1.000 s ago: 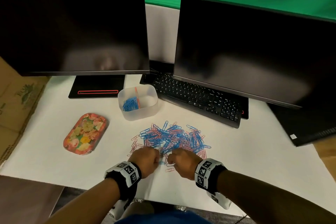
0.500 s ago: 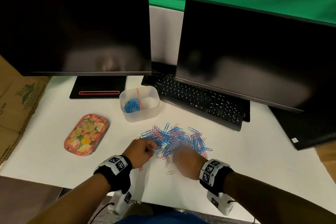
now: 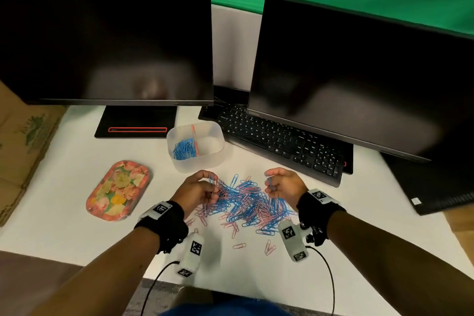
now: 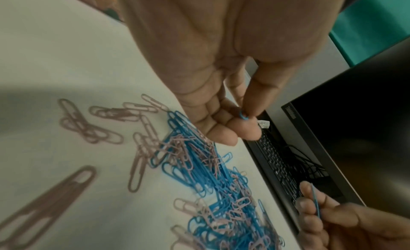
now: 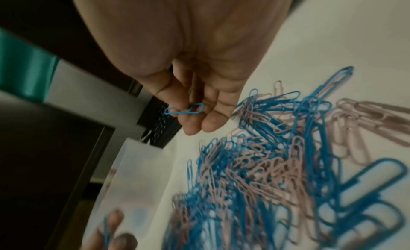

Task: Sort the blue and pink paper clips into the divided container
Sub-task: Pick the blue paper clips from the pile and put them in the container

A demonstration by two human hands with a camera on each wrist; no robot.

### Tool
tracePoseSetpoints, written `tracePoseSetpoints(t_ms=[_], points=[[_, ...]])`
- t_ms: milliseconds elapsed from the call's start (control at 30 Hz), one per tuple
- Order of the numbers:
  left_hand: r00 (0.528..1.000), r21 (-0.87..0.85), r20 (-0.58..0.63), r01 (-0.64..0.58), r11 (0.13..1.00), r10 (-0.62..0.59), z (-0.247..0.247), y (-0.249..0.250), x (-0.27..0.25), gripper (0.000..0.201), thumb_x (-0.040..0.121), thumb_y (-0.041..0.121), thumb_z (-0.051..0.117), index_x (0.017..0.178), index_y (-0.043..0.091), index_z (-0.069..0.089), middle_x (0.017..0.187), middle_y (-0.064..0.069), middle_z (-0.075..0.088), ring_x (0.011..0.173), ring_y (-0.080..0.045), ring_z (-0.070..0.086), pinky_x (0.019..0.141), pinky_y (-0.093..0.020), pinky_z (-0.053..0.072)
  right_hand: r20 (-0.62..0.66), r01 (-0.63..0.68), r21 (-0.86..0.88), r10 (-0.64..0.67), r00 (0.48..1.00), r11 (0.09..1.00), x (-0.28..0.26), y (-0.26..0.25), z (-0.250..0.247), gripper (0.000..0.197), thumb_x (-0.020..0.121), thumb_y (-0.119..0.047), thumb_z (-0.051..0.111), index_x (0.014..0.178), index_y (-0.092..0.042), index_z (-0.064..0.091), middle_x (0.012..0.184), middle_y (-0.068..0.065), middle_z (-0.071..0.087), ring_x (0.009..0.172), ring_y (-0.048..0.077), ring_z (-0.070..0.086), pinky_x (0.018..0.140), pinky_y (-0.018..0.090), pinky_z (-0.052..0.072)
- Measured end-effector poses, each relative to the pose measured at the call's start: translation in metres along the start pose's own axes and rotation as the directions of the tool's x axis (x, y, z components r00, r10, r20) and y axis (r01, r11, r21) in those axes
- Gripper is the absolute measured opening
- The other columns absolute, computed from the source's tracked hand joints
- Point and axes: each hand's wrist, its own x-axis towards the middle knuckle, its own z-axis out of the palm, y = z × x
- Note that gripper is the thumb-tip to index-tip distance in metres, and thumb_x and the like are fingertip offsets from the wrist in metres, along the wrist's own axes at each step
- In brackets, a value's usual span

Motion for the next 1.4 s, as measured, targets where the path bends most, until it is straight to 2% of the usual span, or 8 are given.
tracePoseSetpoints(t_ms=[167,267,367,533,800,967,1200,1400], points=[[0.996,-0.141,0.015,0.089,0.986,-0.088,0.017,0.010,0.010,0.018,0.084,-0.001,0.037,0.076,0.009,0.049,0.066,-0.009,0.051,0.058,-0.023,0.047,0.059,-0.030,0.044,-0.089,-0.040,0.068,0.046,0.995,0.997,0.011,-0.009,-0.011,0.018,0.084,0.007,0.040,0.084,-0.006,0.053,0.068,0.012,0.051,0.054,0.023,0.047,0.054,0.028,0.036],[0.998,0.170,-0.059,0.023,0.985,-0.013,0.029,0.009,0.027,0.014,0.087,0.007,0.051,0.073,0.010,0.053,0.064,-0.006,0.051,0.055,-0.019,0.047,0.056,-0.027,0.041,-0.140,0.028,-0.279,-0.070,0.988,0.960,0.026,-0.006,-0.017,0.018,0.080,0.005,0.051,0.074,-0.011,0.057,0.067,0.006,0.054,0.056,0.023,0.048,0.053,0.025,0.035],[0.972,0.696,-0.079,-0.104,0.710,0.219,0.040,0.006,0.043,0.006,0.081,0.016,0.065,0.076,0.018,0.063,0.067,0.006,0.059,0.066,-0.014,0.056,0.063,-0.021,0.041,-0.149,0.020,-0.712,-0.178,0.973,0.702,0.031,-0.007,-0.021,0.016,0.081,-0.009,0.056,0.086,-0.021,0.065,0.082,-0.005,0.059,0.078,0.017,0.057,0.071,0.020,0.042],[0.971,0.937,-0.047,-0.039,0.347,0.236,0.047,-0.001,0.063,0.021,0.085,0.024,0.063,0.104,0.015,0.065,0.106,-0.007,0.065,0.099,-0.025,0.060,0.085,-0.030,0.049,-0.054,0.007,-0.908,-0.134,0.990,0.418,0.039,-0.004,-0.021,0.024,0.082,-0.015,0.054,0.103,-0.024,0.060,0.100,0.001,0.066,0.084,0.019,0.061,0.074,0.025,0.051],[0.990,0.992,-0.049,0.032,0.125,0.136,0.059,-0.006,0.074,0.024,0.083,0.017,0.061,0.106,0.016,0.064,0.114,-0.006,0.062,0.103,-0.026,0.062,0.089,-0.038,0.054,0.013,0.044,-0.965,-0.121,0.993,0.259,0.051,0.005,-0.008,0.035,0.085,-0.001,0.046,0.104,-0.023,0.064,0.110,0.002,0.066,0.094,0.020,0.065,0.070,0.022,0.047],[0.985,0.975,-0.028,-0.010,0.221,0.172,0.054,-0.004,0.069,0.018,0.083,0.019,0.057,0.099,0.015,0.063,0.107,-0.009,0.064,0.097,-0.028,0.062,0.082,-0.038,0.054,0.041,0.072,-0.955,-0.113,0.993,0.287,0.054,0.008,-0.010,0.034,0.080,0.002,0.049,0.096,-0.024,0.063,0.109,0.005,0.065,0.094,0.022,0.064,0.075,0.024,0.052],[0.977,0.727,-0.017,-0.133,0.673,0.212,0.042,0.010,0.043,0.020,0.086,0.008,0.056,0.102,0.015,0.065,0.083,-0.004,0.066,0.075,-0.018,0.060,0.072,-0.022,0.046,0.073,0.107,-0.943,-0.118,0.990,0.314,0.047,0.003,-0.013,0.022,0.091,-0.018,0.047,0.086,-0.013,0.068,0.096,0.008,0.070,0.091,0.025,0.065,0.072,0.025,0.049],[0.998,-0.009,-0.056,-0.013,1.000,0.012,0.018,0.036,0.006,0.019,0.090,-0.008,0.048,0.096,-0.003,0.065,0.068,-0.014,0.050,0.056,-0.021,0.047,0.052,-0.028,0.044,0.165,0.178,-0.612,-0.096,0.982,0.771,0.032,-0.023,0.016,0.022,0.090,-0.012,0.056,0.069,-0.015,0.062,0.074,0.007,0.065,0.062,0.017,0.057,0.059,0.031,0.046]])
